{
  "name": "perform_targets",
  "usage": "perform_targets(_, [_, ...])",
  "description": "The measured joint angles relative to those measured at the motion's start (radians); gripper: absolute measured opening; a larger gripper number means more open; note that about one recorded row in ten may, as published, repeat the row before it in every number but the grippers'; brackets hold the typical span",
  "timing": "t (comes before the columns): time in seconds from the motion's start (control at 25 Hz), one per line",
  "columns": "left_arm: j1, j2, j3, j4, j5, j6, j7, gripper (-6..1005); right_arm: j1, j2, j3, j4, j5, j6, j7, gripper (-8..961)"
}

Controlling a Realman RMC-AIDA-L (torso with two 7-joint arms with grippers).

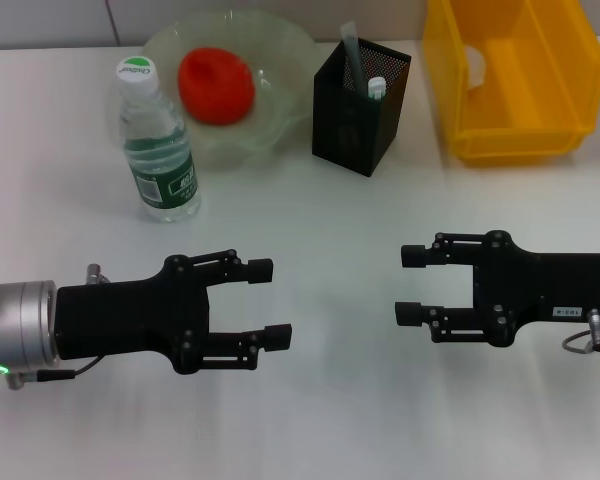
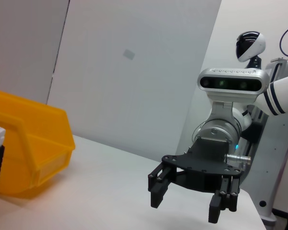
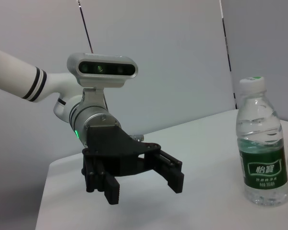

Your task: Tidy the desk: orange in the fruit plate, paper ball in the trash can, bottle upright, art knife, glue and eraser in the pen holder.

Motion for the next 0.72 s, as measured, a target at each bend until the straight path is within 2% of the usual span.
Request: perform_targets(0.72, [-0.002,0.002,0.0,0.002,0.0,0.0,0.0,814,-0.001,0.001,0.0,0.001,-0.001,-0.001,0.001,689])
